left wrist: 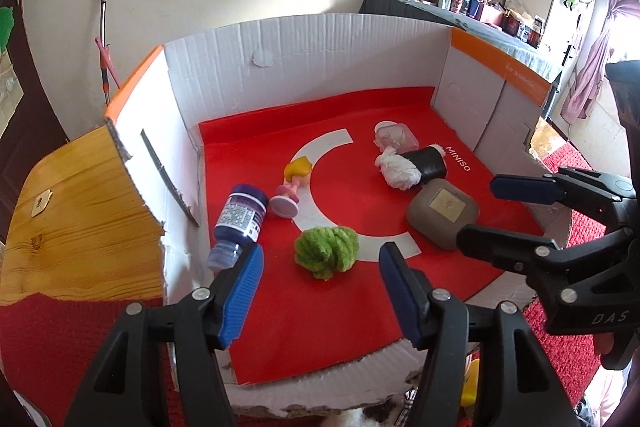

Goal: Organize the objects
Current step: 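Withdraw both open tools up and out of the cardboard box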

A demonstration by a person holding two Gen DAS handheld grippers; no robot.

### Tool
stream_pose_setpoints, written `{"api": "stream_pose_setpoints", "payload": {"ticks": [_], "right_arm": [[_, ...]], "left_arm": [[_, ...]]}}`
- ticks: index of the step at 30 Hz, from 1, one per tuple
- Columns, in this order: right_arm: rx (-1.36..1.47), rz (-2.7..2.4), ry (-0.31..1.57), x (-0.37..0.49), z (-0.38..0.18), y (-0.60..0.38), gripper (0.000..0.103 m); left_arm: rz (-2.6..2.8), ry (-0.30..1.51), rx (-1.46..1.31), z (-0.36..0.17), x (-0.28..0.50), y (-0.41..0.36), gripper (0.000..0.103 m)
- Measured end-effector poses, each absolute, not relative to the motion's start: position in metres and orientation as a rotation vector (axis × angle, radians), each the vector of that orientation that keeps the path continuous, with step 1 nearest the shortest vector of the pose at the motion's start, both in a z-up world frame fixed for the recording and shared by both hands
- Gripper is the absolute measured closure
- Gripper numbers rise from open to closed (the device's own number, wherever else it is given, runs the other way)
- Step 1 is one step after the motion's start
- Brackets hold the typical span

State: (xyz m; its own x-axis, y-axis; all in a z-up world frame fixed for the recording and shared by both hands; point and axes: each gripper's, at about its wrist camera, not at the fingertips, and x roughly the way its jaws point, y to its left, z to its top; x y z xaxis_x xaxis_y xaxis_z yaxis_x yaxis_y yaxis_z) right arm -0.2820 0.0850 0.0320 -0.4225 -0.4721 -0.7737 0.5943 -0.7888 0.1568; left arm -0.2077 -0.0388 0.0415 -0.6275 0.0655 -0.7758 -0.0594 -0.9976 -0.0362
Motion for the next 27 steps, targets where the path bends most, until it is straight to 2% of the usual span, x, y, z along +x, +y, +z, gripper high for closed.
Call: {"api": "stream_pose_setpoints", "payload": {"ticks": [3,9,11,17,22,27], "right_arm": [[1.131,-2.222,0.185,-0.28,0.034,0.087,0.028],[1.114,-2.238,0.179,-0.273,0.038,0.092,0.027],[1.103,-2.245,0.184,-0.269,0.04,0.093,0.023],[1.061,-2.266,0.209,-0.256,0.048,0.093,0.02],[1.035,-2.275,0.23,-0.246,0.052,0.093,0.017],[1.012,-2.284,0.244,-0.236,0.055,0.095,0.014]], "left_arm": [[2.774,-0.018,-1.324,0.043,-0.204,-0.039,0.039],[2.796,-0.025,-1.302,0.048,-0.195,-0.04,0.031],[2.802,-0.034,-1.292,0.05,-0.193,-0.042,0.03],[2.818,-0.042,-1.273,0.056,-0.184,-0.044,0.026],[2.841,-0.047,-1.259,0.059,-0.177,-0.046,0.017],[2.866,-0.049,-1.247,0.063,-0.17,-0.049,0.015]]}}
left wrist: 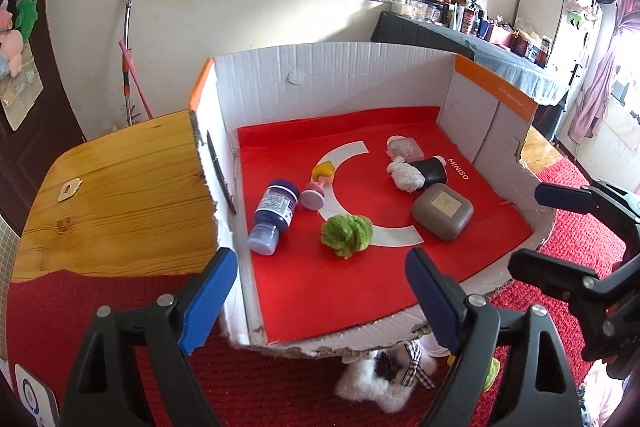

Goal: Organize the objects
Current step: 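Withdraw both open tools up and out of the cardboard box, then reach the left tool to the white sheep plush while the right reaches the green yellow-ringed toy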

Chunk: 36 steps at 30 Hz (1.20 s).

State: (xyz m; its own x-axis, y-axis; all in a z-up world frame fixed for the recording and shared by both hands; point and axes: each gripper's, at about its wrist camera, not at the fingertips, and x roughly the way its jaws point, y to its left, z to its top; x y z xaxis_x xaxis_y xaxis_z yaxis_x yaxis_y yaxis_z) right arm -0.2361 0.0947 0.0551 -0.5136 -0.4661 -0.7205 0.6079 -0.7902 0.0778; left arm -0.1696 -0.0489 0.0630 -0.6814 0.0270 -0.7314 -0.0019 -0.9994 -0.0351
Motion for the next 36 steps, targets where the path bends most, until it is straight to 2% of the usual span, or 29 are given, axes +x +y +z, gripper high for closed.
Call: {"api": "stream_pose_setpoints", "payload": {"ticks": [7,22,36], "right_arm": [[0.969,-2.293,0.268,-0.217,0.06,0.096,0.01],[0.917,-2.277,0.304,-0.175,0.06,0.095,0.01],[0.944,-2.243,0.293,-0.157,0.047,0.095,0.01]], "left_arm": [[2.89,-0.08,-1.218,0.07,-0.157,-0.053,0.009],[2.919,-0.069,-1.159,0.079,-0.127,-0.053,0.006],[2.87,-0.066,-1.183,0.063,-0.1,-0.049,0.004]]}}
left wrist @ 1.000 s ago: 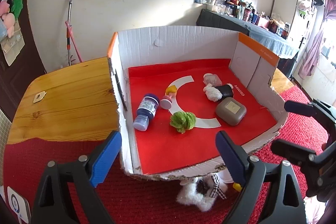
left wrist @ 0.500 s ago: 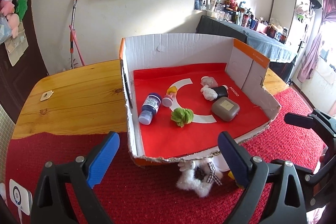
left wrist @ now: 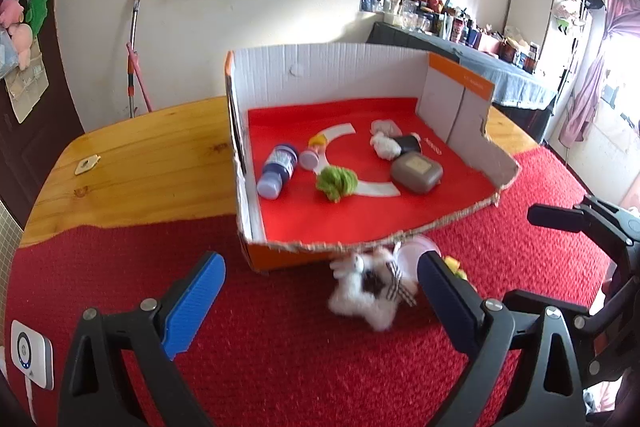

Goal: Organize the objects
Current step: 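Reach the left tool to the white sheep plush while the right reaches the green yellow-ringed toy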

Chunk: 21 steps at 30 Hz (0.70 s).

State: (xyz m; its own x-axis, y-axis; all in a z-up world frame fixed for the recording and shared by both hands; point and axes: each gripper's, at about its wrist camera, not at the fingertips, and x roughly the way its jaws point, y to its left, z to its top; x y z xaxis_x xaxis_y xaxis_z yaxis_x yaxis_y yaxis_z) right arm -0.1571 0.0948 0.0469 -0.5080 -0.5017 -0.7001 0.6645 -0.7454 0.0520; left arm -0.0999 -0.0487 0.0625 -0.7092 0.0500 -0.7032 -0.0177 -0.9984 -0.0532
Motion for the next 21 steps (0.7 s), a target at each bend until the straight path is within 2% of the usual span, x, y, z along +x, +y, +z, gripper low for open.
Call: {"api": "stream_pose_setpoints", "payload": {"ticks": [9,17,21], "right_arm": [[0.998,-2.211,0.268,-0.154,0.03,0.096,0.011],[1.034,-2.178,0.274,-0.152,0.014,0.089,0.036],[1.044,-2.174,0.268,-0.155,0.009,0.087,0.043]], "left_arm": [[2.838,-0.052,-1.214,0.049,-0.095,-0.045,0.004],[2.821,-0.011,-1.225,0.041,-0.093,-0.042,0.004],[2.816,0.007,-1.238,0.037,-0.093,-0.042,0.004]]}}
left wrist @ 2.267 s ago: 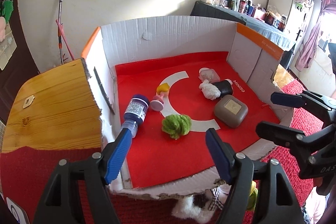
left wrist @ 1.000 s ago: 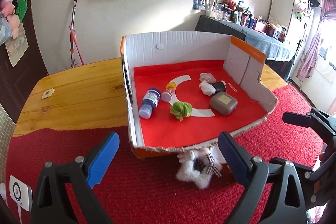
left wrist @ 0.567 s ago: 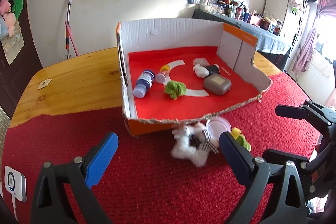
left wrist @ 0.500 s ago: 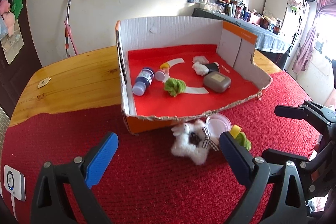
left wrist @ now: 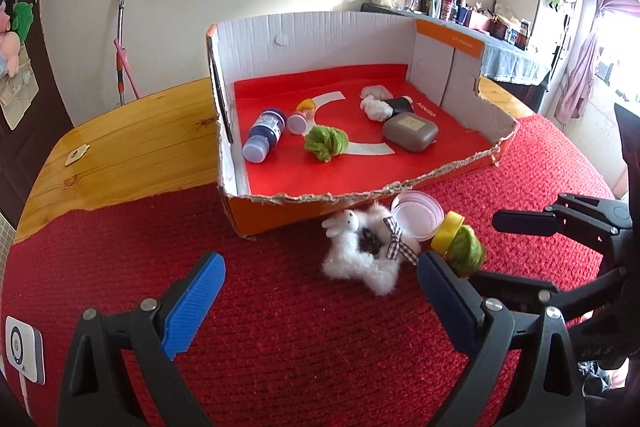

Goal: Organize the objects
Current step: 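Reach the left tool to the white sheep plush while the right reaches the green yellow-ringed toy, then close the left tool on the sheep plush while the right closes on the green toy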

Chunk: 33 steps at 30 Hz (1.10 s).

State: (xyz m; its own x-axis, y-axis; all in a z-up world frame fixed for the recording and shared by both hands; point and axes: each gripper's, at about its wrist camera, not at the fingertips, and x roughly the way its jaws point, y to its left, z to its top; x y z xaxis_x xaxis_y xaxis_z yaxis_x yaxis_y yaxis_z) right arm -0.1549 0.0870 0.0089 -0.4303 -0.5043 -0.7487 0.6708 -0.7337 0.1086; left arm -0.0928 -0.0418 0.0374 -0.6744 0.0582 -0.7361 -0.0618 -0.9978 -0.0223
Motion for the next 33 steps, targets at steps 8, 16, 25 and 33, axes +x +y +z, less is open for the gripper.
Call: {"api": "stream_pose_setpoints", "payload": {"ticks": [8,16,25,33], "right_arm": [[1.051,-2.155,0.289,-0.161,0.003,0.078,0.056],[1.079,-2.135,0.274,-0.169,-0.003,0.074,0.067],[1.102,-2.128,0.249,-0.171,-0.003,0.082,0.073],[1.111,-2.127,0.236,-0.172,-0.003,0.086,0.076]], "left_arm": [[2.786,0.016,-1.267,0.032,-0.096,-0.04,0.004],[2.769,0.058,-1.29,0.026,-0.101,-0.037,0.007],[2.726,0.15,-1.306,0.016,-0.111,-0.028,0.007],[2.69,0.212,-1.324,0.01,-0.122,-0.021,0.02]]}}
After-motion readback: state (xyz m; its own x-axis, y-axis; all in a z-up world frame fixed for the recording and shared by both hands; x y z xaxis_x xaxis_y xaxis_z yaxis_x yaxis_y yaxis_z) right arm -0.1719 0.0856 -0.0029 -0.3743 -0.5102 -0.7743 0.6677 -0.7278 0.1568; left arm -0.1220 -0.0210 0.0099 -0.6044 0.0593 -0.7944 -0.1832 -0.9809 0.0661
